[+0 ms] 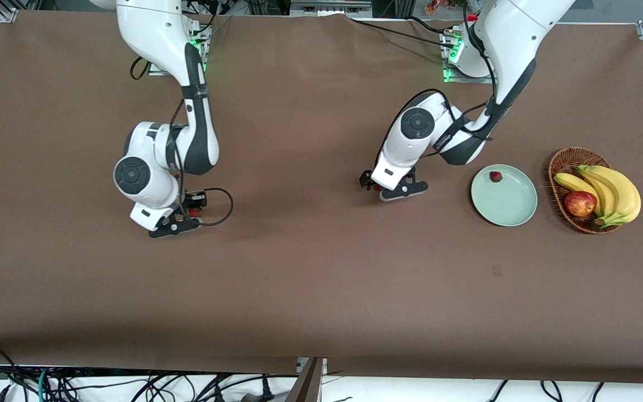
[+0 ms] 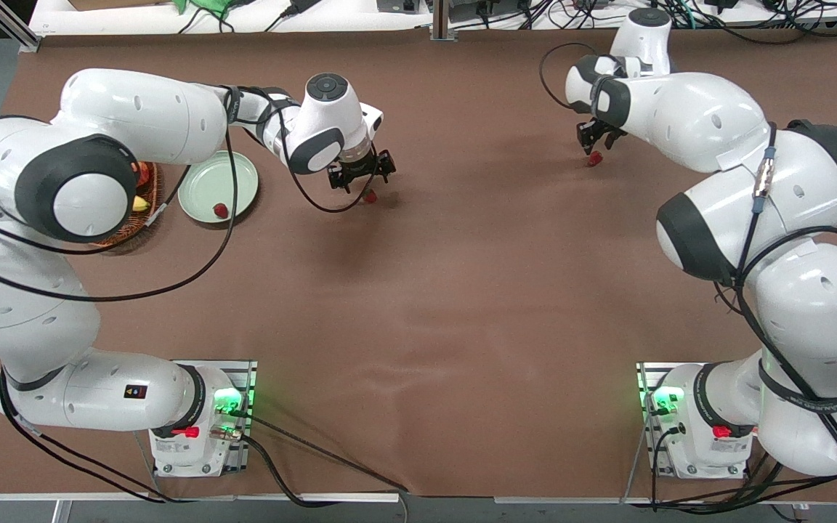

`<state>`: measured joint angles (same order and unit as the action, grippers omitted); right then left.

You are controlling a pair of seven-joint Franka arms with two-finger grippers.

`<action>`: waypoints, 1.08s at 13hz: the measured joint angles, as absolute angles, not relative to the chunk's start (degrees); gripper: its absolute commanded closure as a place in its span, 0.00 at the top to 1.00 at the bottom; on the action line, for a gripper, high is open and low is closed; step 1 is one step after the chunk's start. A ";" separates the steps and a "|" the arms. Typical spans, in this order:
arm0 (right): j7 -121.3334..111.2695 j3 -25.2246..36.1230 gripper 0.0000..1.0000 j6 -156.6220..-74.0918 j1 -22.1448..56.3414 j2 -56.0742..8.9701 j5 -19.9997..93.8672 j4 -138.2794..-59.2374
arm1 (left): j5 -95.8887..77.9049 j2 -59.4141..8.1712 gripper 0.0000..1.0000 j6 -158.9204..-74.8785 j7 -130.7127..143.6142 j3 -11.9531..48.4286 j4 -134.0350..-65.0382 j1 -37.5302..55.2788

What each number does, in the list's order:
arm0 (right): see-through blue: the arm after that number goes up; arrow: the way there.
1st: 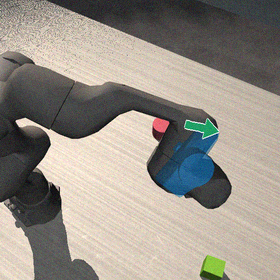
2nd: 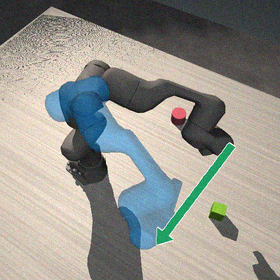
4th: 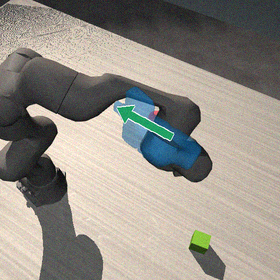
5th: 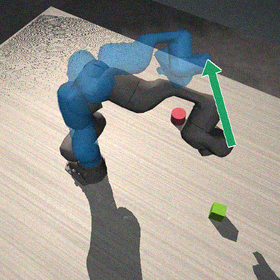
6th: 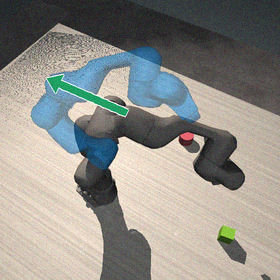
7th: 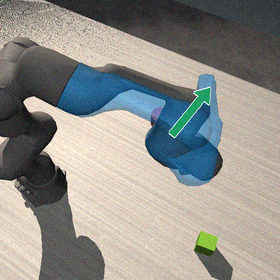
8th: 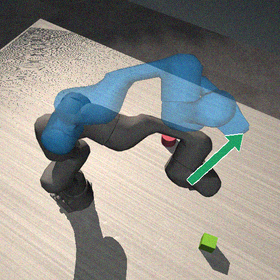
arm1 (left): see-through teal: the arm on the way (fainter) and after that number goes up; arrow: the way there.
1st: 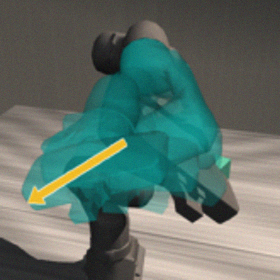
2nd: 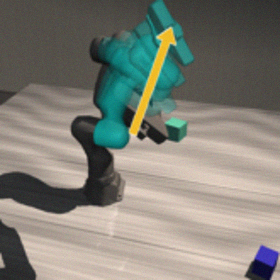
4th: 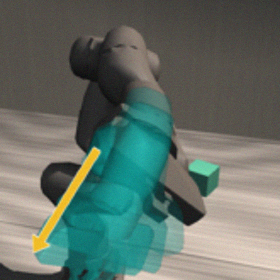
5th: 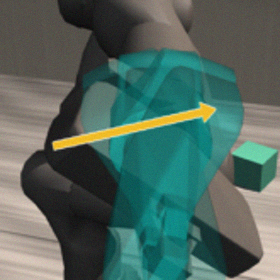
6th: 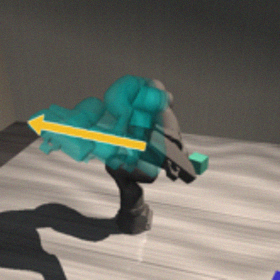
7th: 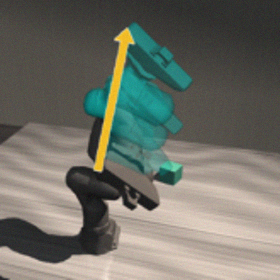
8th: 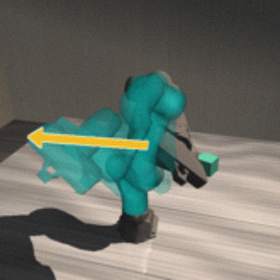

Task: Collect all strawberries into plate
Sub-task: 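Grasp the strawberry with the left gripper while the right gripper grasps the last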

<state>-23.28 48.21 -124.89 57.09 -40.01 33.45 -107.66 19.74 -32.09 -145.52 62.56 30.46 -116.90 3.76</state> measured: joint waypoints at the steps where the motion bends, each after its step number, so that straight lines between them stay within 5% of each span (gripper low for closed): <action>1: -25.09 48.21 0.55 -124.89 56.01 -40.01 34.65 -107.87 | 20.33 -32.97 1.00 -145.52 62.82 30.45 -116.23 3.75; 8: -28.63 46.95 0.53 -127.28 55.12 -41.69 41.95 -108.78 | 27.22 -34.96 0.94 -145.37 67.57 30.52 -115.86 3.92; 9: -28.63 46.89 0.52 -127.71 55.12 -41.80 41.98 -108.80 | 28.52 -35.31 0.82 -145.35 68.69 30.59 -115.89 4.08; 11: -28.65 46.27 0.48 -128.88 55.07 -42.09 42.32 -108.96 | 29.68 -35.89 0.40 -145.33 69.97 30.64 -115.89 4.38; 13: -28.65 45.12 0.46 -130.77 55.07 -42.54 42.80 -109.75 | 29.69 -35.93 0.14 -145.17 70.41 30.64 -115.88 4.43; 14: -28.65 44.67 0.43 -131.68 55.07 -42.66 43.34 -110.29 | 29.69 -35.92 0.09 -145.11 70.63 30.64 -115.85 4.42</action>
